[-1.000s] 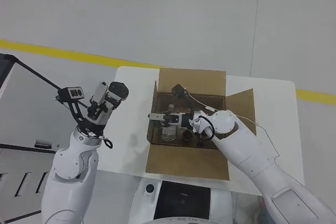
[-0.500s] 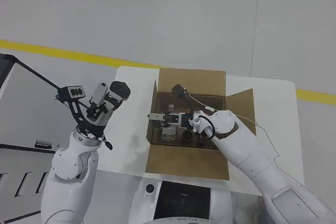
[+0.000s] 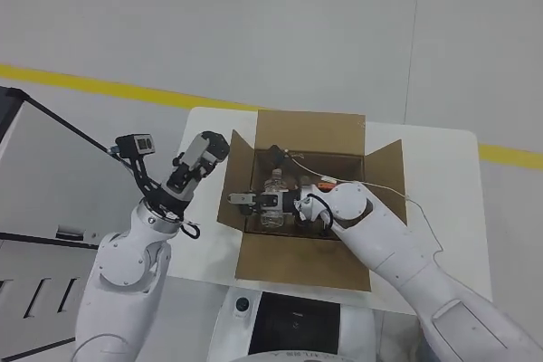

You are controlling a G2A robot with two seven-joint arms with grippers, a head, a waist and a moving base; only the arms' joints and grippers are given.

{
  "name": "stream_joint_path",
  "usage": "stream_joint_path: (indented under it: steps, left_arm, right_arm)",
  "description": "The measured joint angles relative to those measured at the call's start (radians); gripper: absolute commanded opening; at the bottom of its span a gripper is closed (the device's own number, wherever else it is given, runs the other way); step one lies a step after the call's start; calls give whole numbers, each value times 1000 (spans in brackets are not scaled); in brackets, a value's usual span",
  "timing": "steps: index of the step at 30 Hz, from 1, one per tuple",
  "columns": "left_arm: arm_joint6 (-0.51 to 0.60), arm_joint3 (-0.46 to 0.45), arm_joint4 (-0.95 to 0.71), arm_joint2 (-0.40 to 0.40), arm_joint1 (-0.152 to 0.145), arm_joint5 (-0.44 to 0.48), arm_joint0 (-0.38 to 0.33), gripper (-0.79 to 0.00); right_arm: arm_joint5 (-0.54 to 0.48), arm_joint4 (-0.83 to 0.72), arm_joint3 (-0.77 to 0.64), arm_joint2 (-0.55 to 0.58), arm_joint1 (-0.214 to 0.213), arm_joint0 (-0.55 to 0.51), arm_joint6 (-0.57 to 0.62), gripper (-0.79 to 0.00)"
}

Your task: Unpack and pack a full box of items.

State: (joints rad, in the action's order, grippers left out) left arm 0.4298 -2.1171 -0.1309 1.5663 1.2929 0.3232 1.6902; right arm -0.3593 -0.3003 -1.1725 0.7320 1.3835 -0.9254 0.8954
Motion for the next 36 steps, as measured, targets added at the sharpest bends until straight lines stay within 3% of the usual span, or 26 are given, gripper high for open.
stream_joint_path:
  steps: [12,23,36]
  left_arm:
    - [37,102,226,-82,-9,6,-30,0]
    - [19,74,281,-138,-12,-16,-18,0]
    - [-56,76,503,-149,-21,-71,18,0]
  right_arm:
    - [8,28,-71,62,-29,-80,2,0]
    - [13,32,-65,48,-23,-75,25,0]
    - [-10,6,-13,39,-12,-49,44,0]
